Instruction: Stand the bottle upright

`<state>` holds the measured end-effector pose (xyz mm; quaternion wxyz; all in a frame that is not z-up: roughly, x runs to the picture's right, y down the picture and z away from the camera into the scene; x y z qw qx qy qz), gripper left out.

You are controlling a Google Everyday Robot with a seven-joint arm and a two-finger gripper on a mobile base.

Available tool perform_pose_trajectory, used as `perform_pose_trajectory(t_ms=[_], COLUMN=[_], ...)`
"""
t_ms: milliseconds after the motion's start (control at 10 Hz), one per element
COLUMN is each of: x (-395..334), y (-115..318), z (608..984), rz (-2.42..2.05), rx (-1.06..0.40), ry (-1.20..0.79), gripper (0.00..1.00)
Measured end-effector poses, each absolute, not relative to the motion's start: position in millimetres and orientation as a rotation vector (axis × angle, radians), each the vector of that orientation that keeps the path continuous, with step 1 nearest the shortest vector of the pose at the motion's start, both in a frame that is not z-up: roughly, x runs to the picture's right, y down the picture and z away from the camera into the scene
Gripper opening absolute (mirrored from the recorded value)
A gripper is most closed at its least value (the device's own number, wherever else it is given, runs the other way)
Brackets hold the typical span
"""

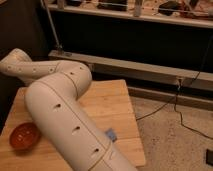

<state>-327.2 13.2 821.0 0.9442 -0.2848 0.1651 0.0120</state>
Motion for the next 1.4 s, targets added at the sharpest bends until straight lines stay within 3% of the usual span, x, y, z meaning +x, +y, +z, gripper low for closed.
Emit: perform_pose_trajectory(t_ms=[1400], x=[-317.3], y=[7.2], z=[811.0], rz=[-0.07], rx=[-0.584], ry=[0.42], gripper=[0.0])
